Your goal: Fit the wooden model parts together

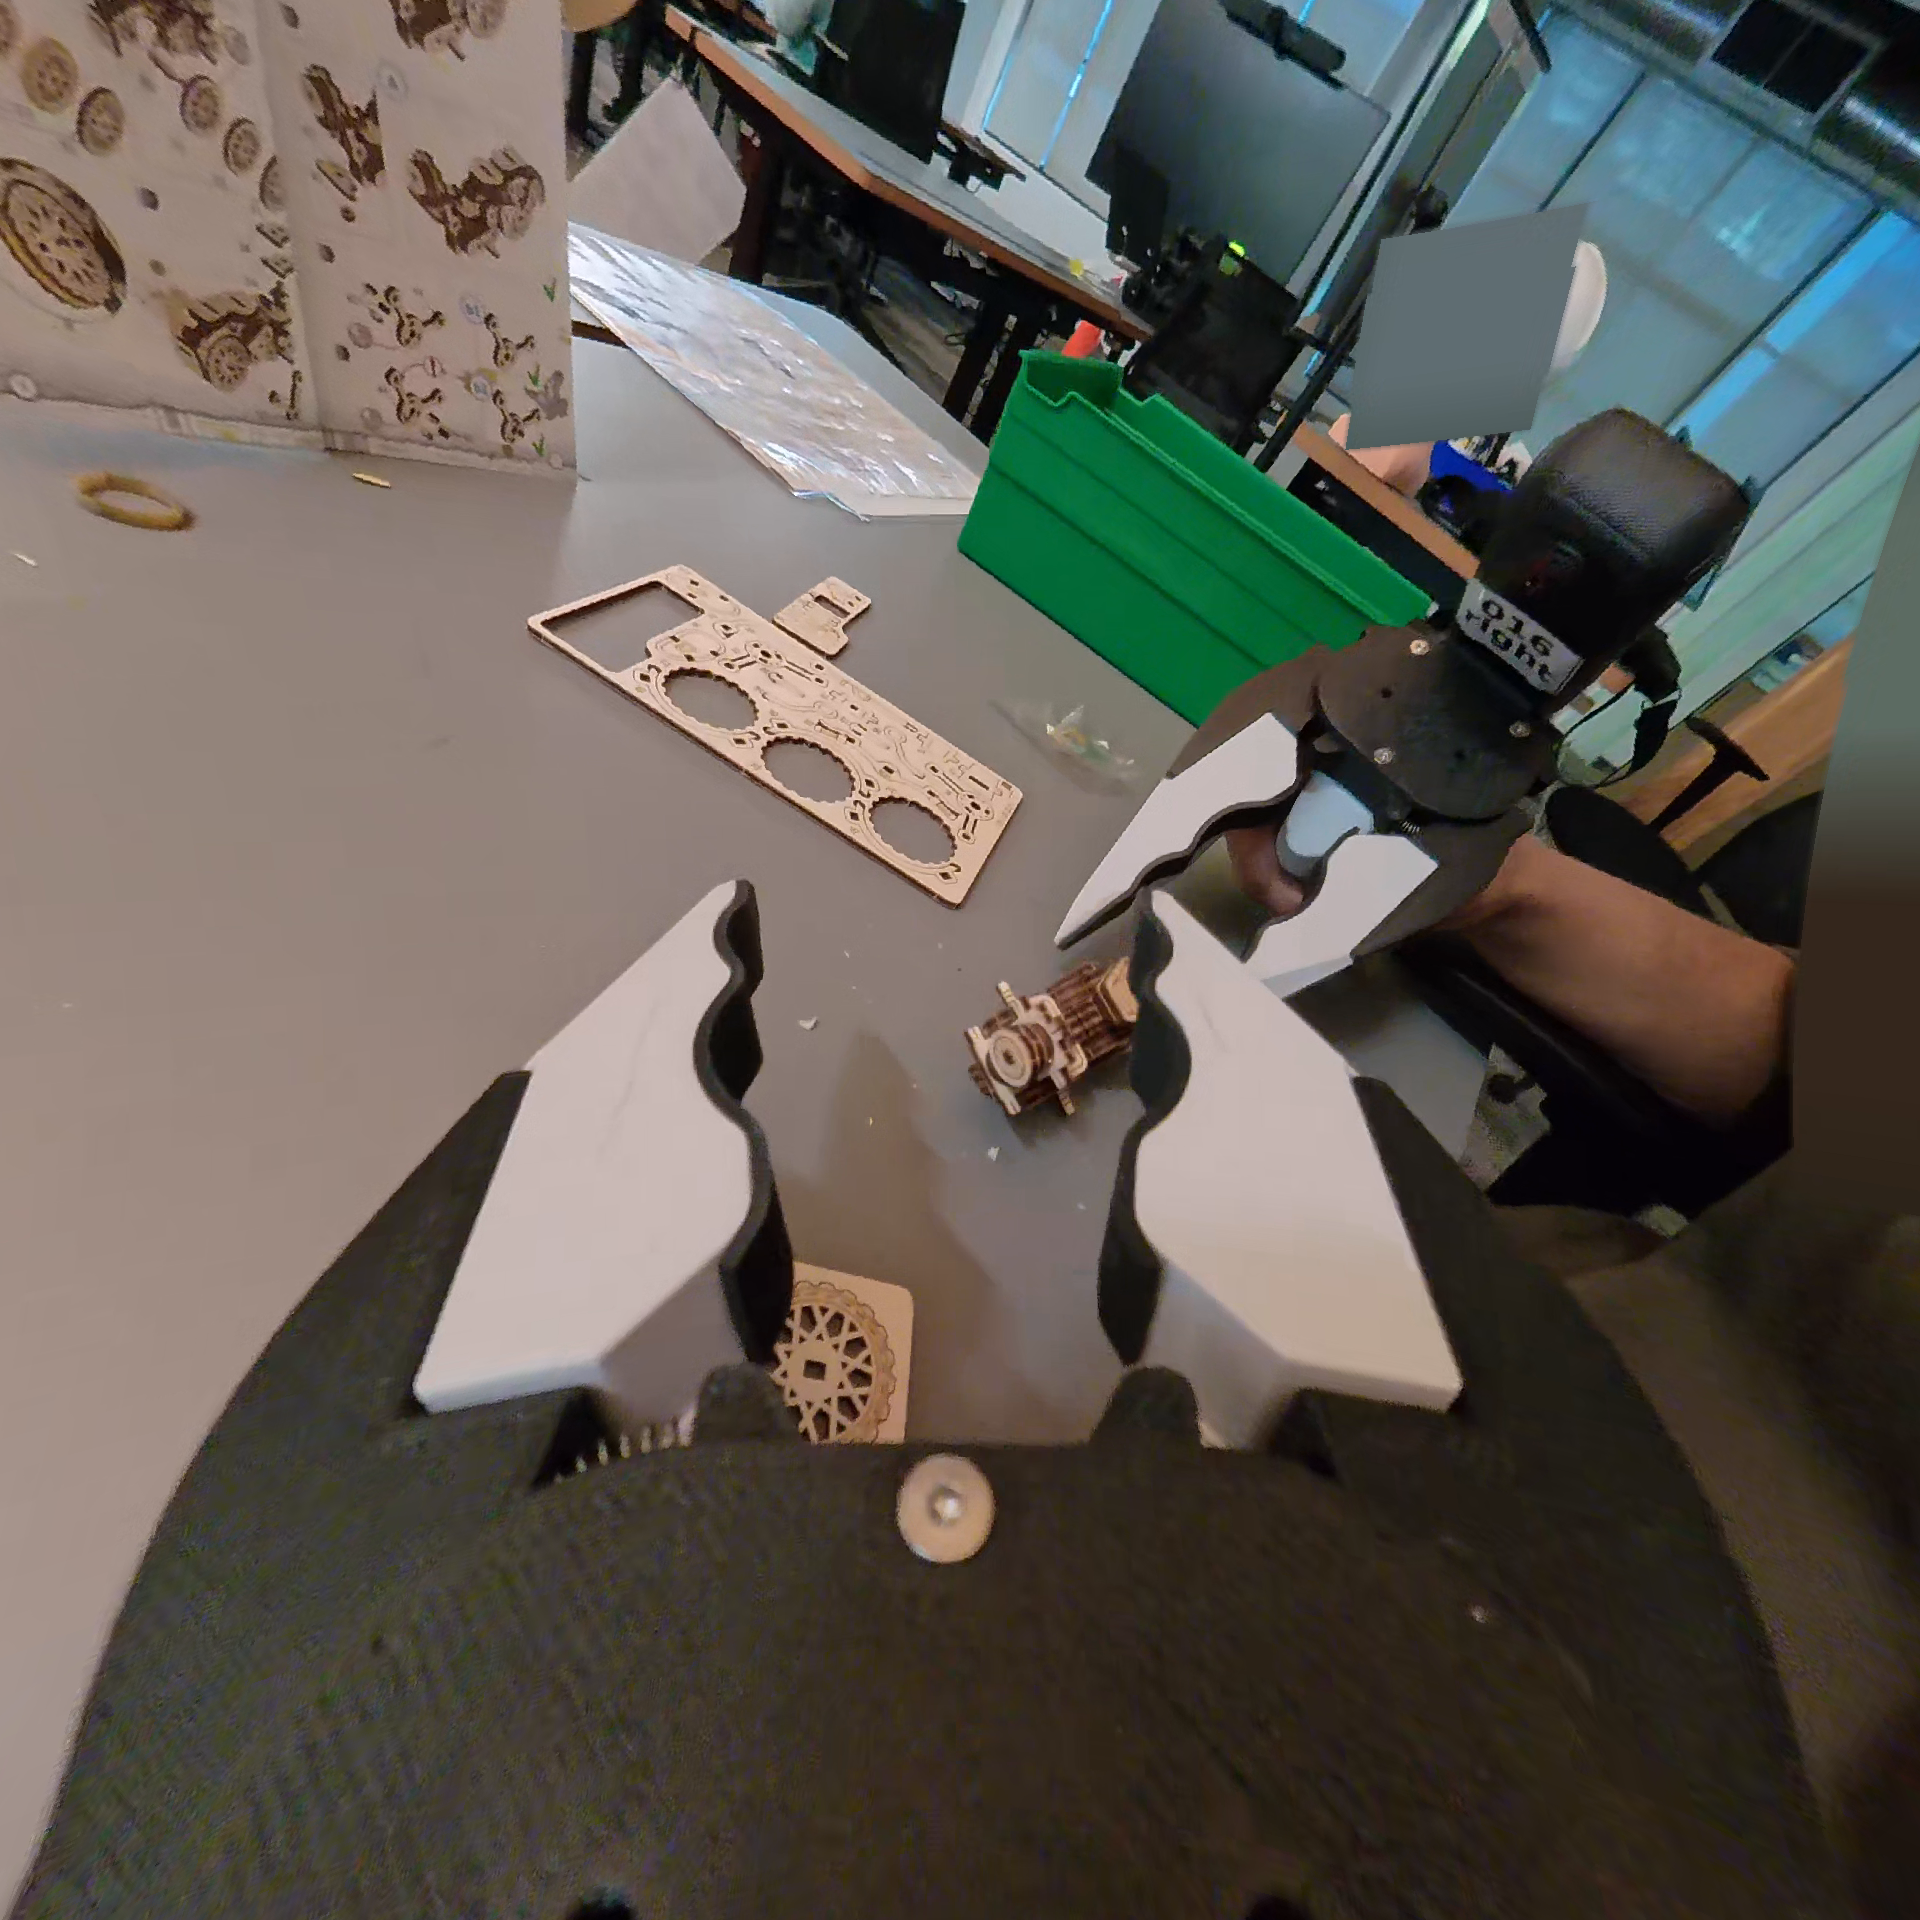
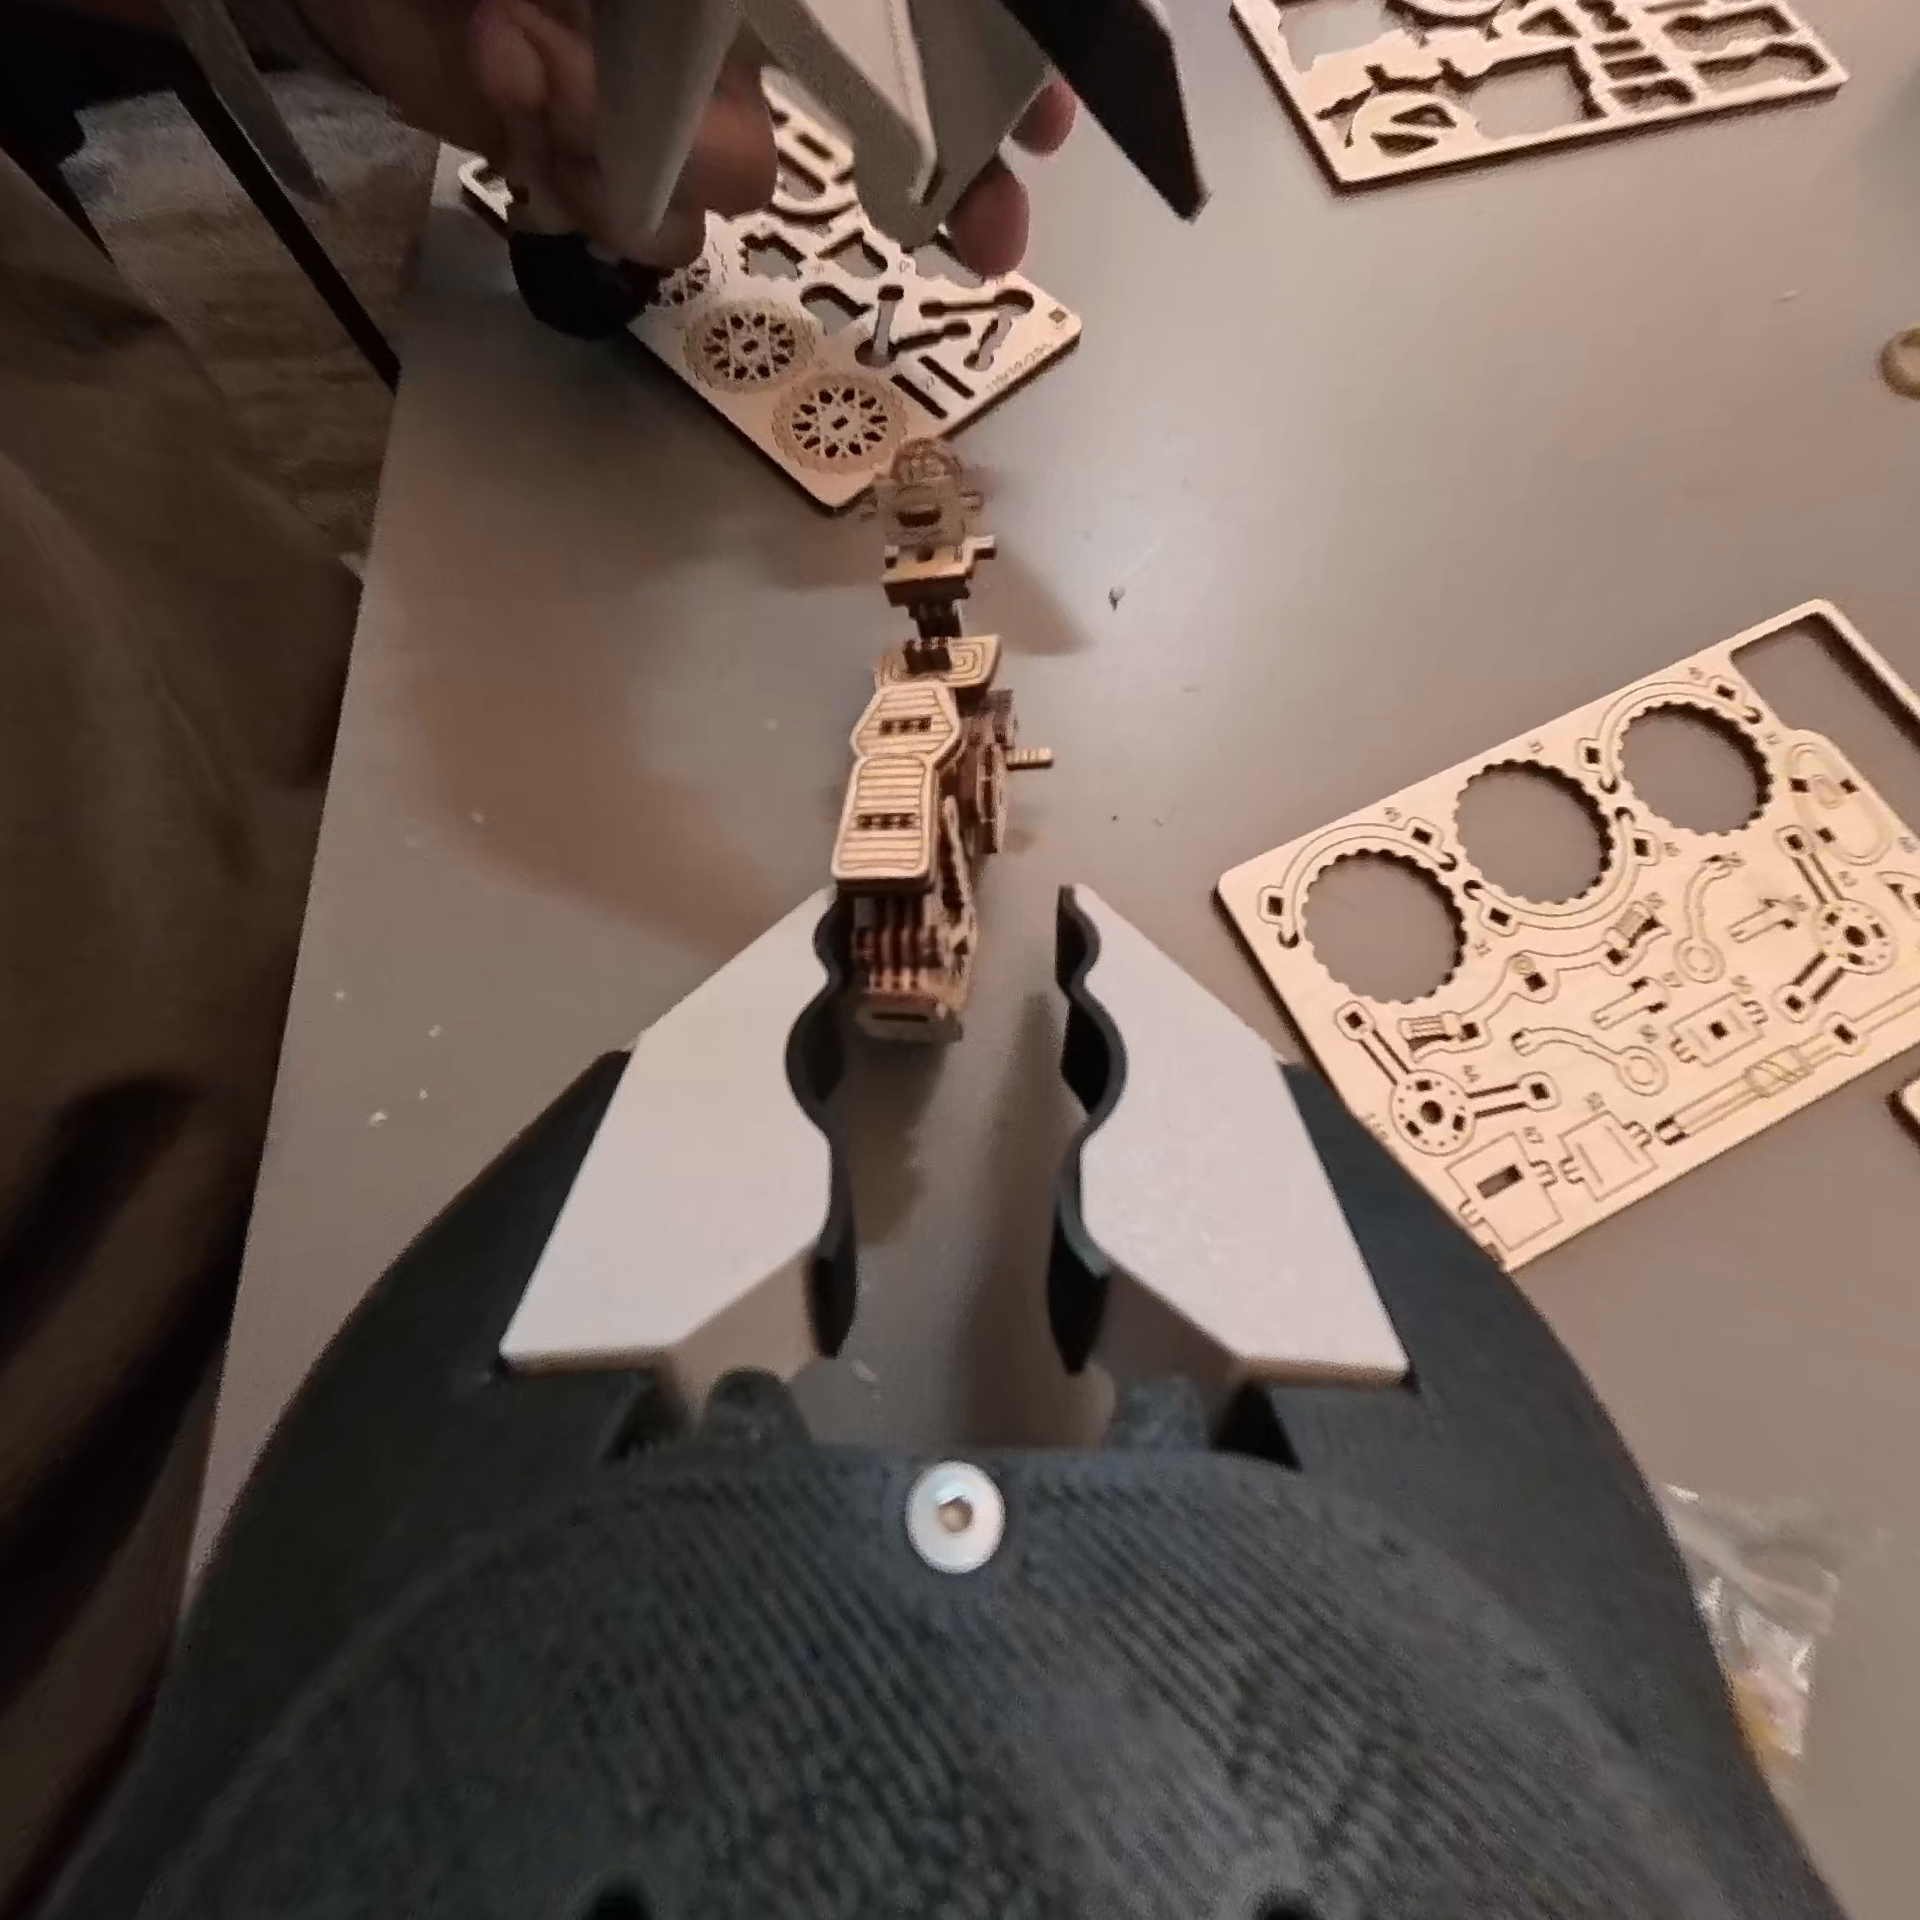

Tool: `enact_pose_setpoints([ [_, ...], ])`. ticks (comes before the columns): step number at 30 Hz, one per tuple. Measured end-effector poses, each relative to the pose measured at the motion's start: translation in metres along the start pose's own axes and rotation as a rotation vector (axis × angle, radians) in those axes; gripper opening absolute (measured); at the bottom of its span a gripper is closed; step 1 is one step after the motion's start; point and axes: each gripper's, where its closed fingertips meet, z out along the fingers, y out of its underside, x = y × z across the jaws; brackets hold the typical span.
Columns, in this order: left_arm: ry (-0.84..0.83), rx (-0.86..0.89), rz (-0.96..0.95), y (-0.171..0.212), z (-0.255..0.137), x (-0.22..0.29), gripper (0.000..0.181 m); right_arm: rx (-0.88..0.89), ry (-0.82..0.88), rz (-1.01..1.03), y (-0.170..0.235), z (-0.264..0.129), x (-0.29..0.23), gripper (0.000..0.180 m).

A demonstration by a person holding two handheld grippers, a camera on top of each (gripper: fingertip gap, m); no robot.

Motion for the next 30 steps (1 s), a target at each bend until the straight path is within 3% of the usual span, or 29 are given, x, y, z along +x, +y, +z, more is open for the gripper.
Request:
enact_pose_setpoints([
  [2,0.005,0.003,-0.026,-0.0003,-0.0001,-0.0015,0.069,0.012,-0.007,0.012,-0.0014,-0.0011,0.0001,0.037],
  [6,0.024,0.004,-0.079,-0.0002,0.0001,-0.0024,0.068,0.012,0.003,0.008,-0.0014,-0.0018,0.0011,0.015],
  [30,0.032,0.004,-0.087,0.0002,-0.0001,-0.0007,0.066,0.002,0.0,-0.002,0.0006,0.0006,0.0003,0.031],
])
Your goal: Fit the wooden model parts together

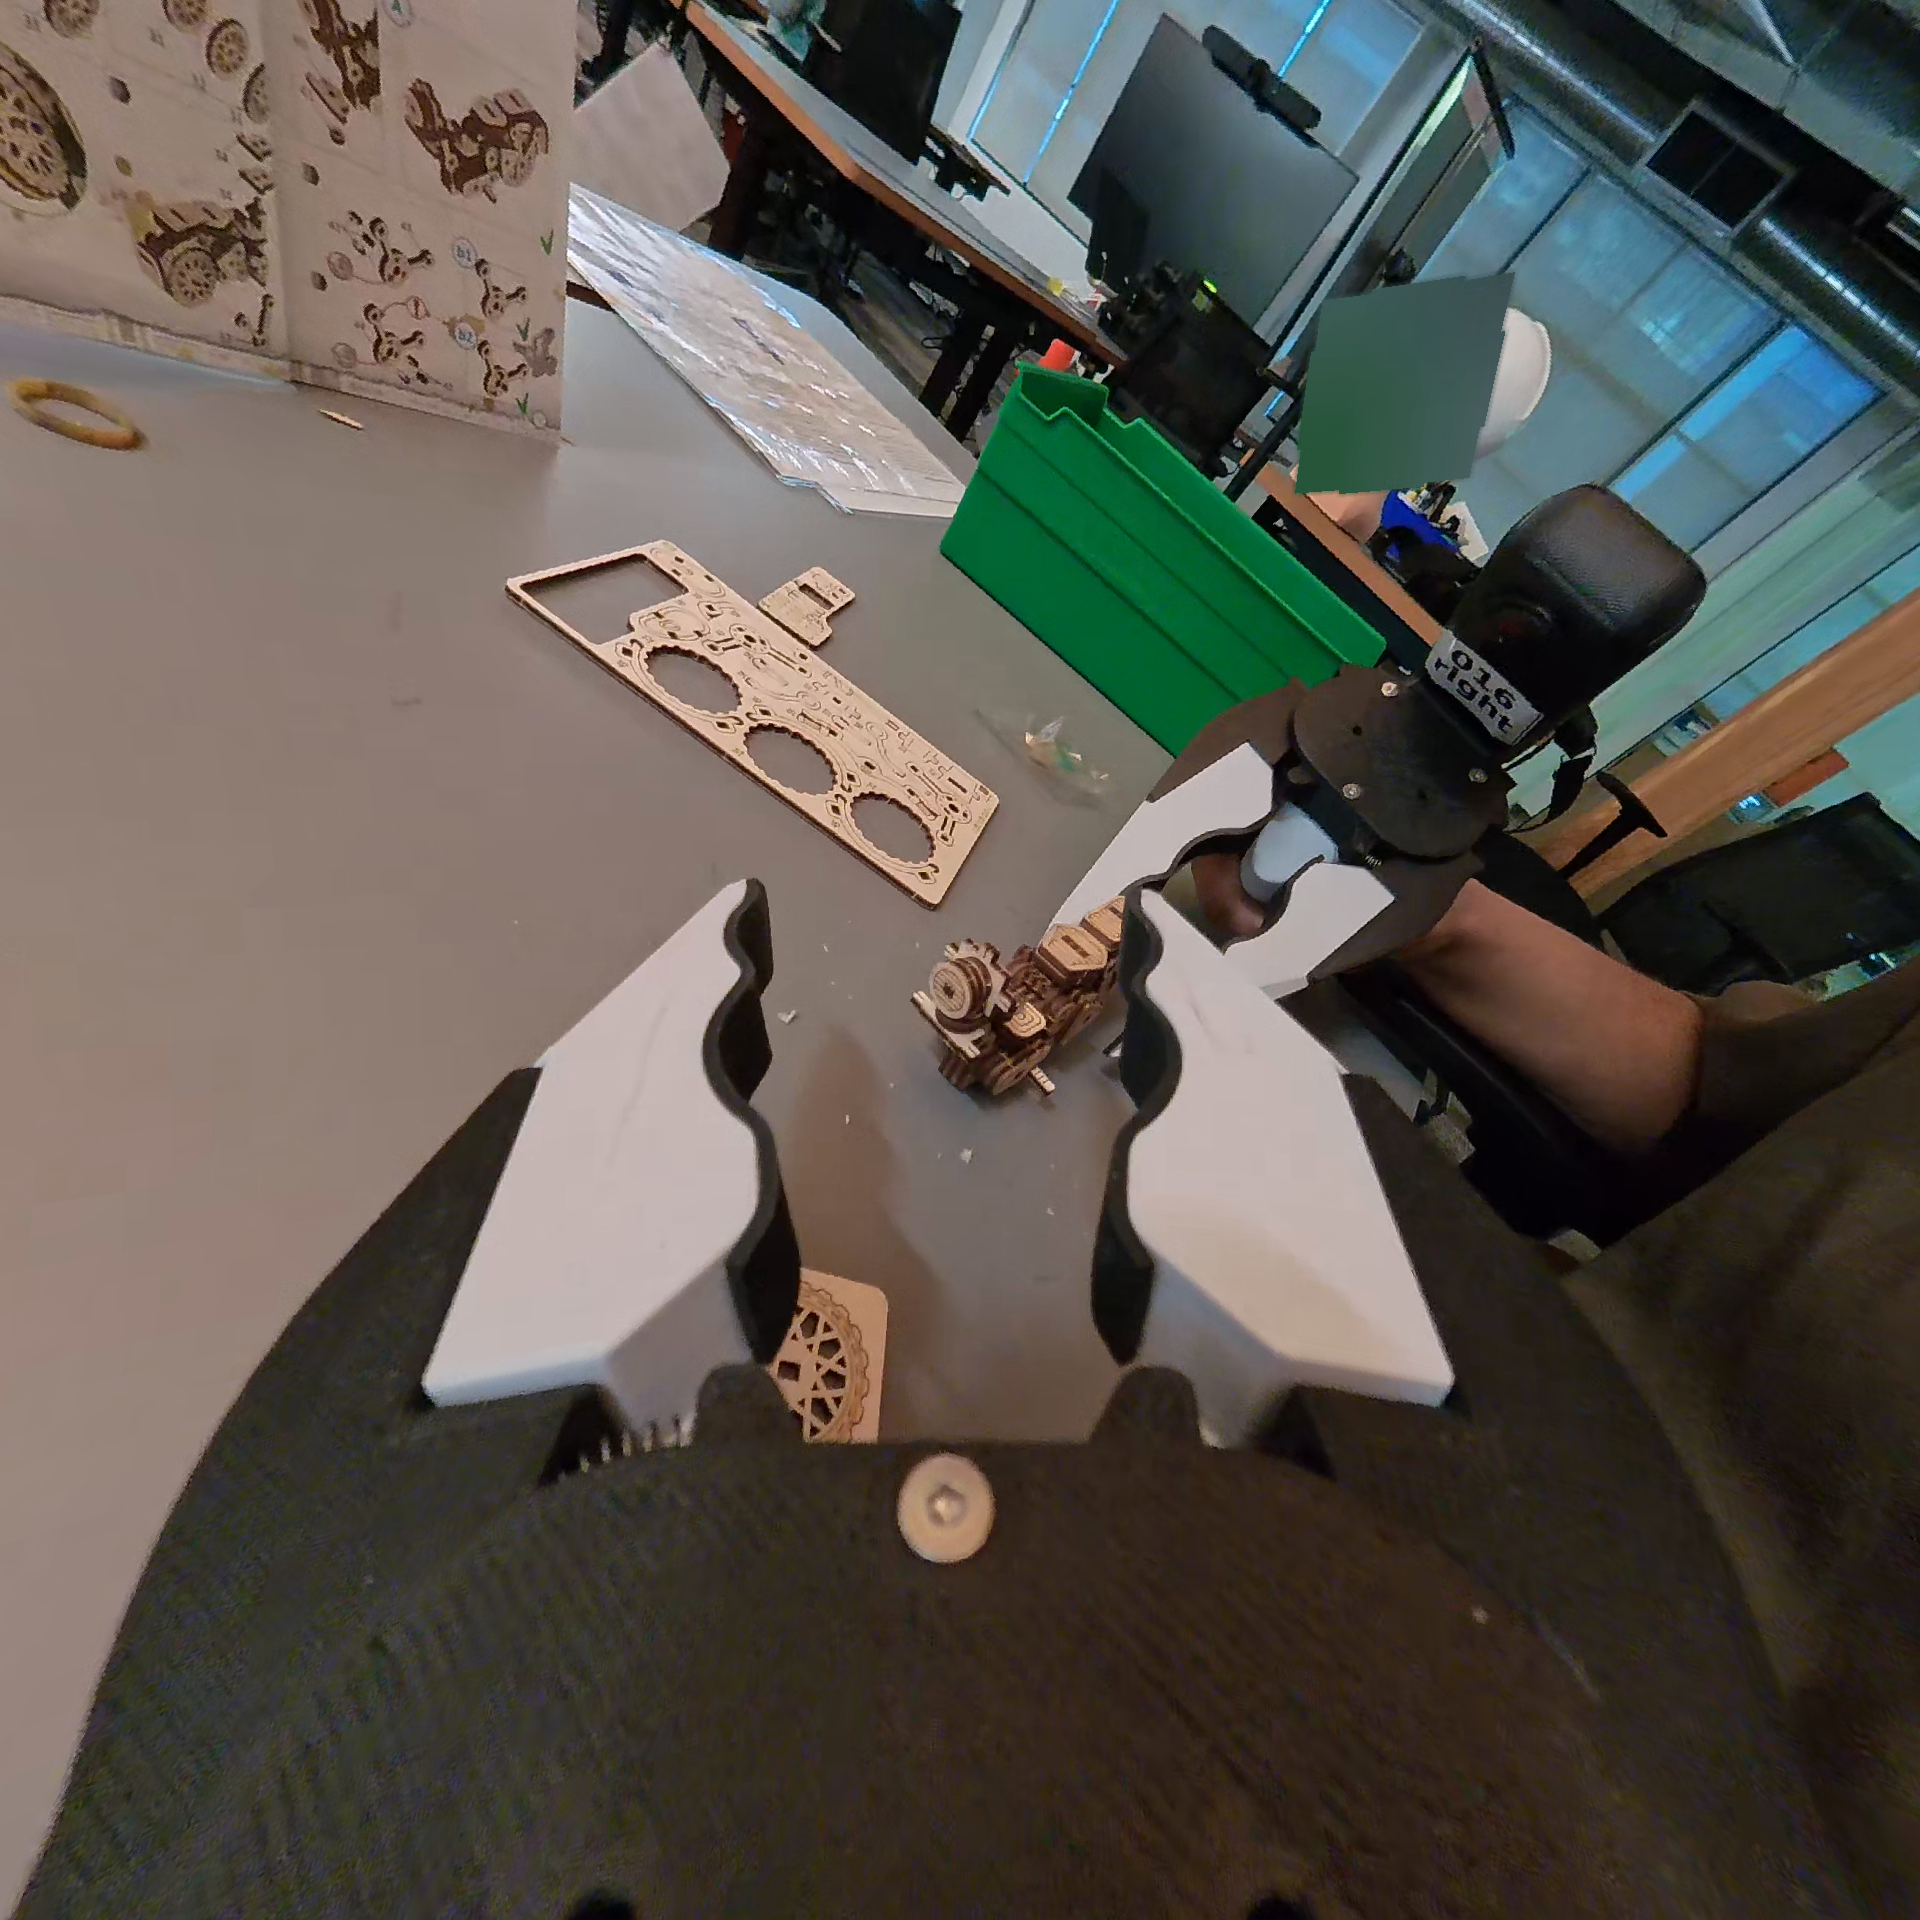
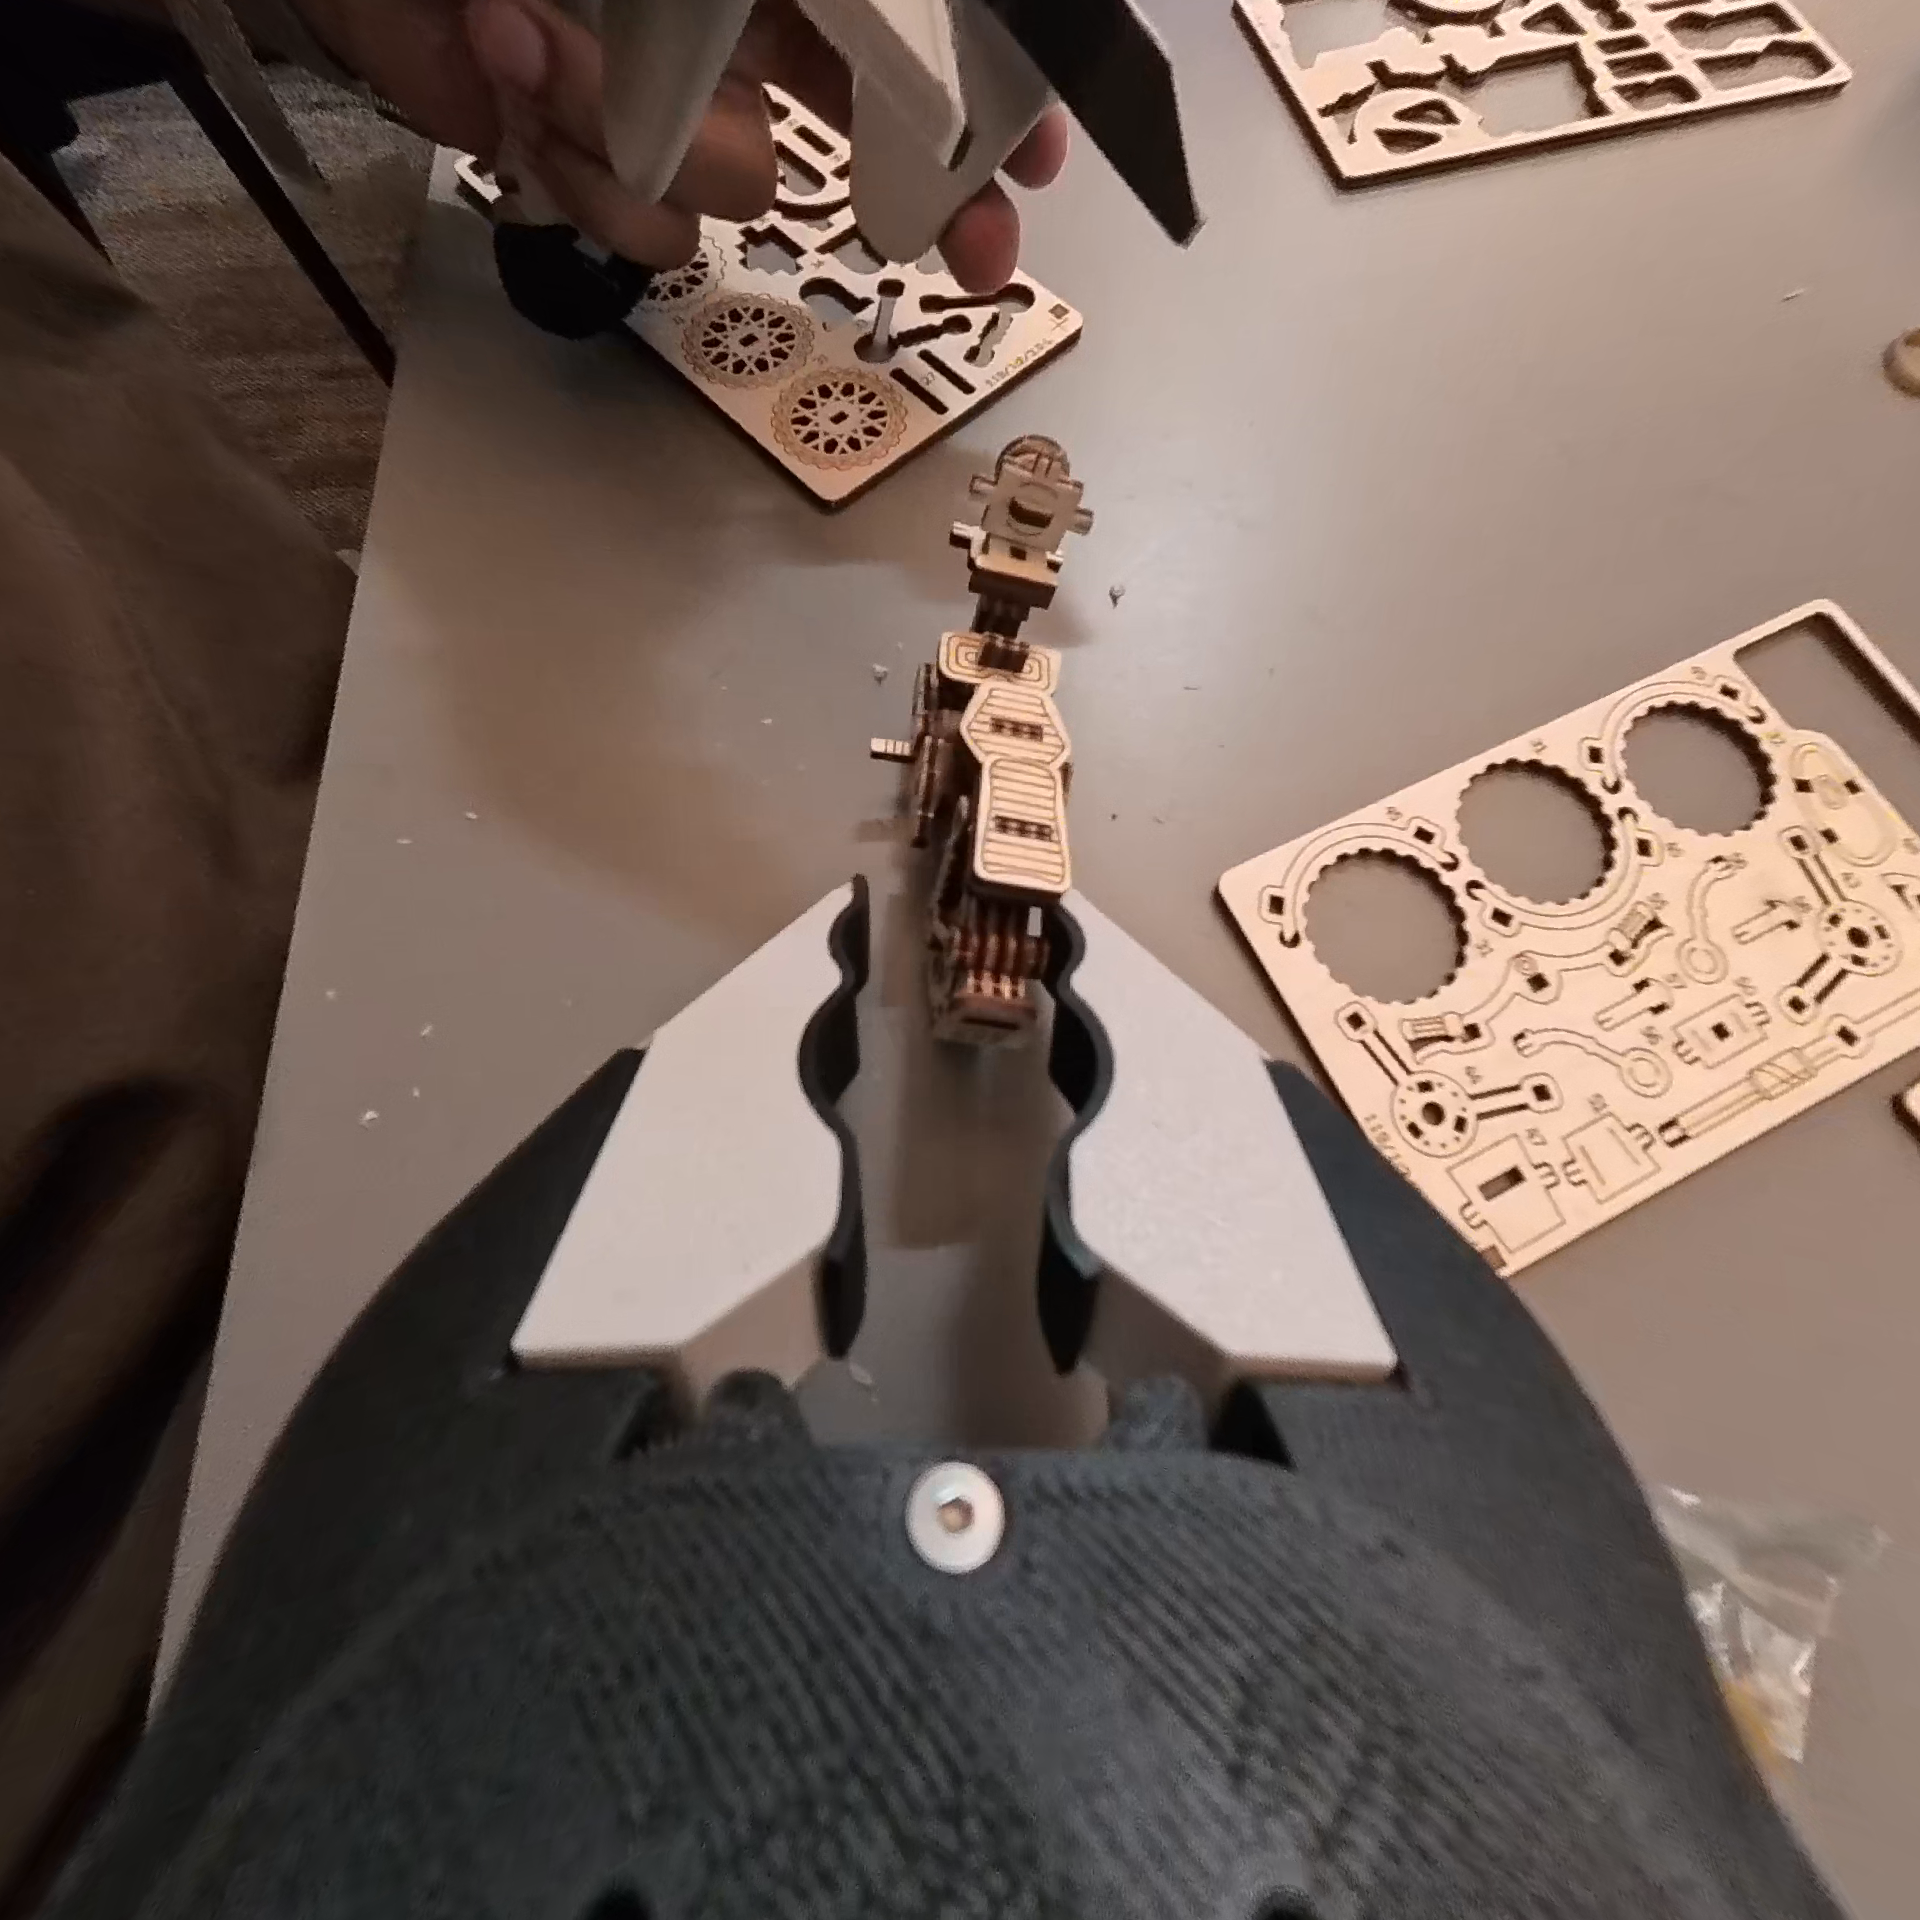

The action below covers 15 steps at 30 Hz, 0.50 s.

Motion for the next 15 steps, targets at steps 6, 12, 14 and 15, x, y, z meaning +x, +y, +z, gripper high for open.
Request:
enact_pose_setpoints([
  [6,0.004,-0.005,0.001,0.0011,0.0004,0.0011,0.065,-0.003,0.016,-0.019,-0.0003,0.0002,0.0009,0.031],
  [12,0.005,-0.007,0.003,0.0015,0.0008,0.0015,0.065,-0.001,0.019,-0.011,0.0002,0.0009,0.0023,0.033],
  [14,0.005,-0.007,0.003,0.0014,0.0008,0.0013,0.065,0.0,0.023,-0.013,0.0001,0.0009,0.0029,0.032],
  [15,0.006,-0.007,0.002,0.0015,0.0008,0.0013,0.065,-0.001,0.023,-0.013,0.0002,0.001,0.0029,0.032],
])
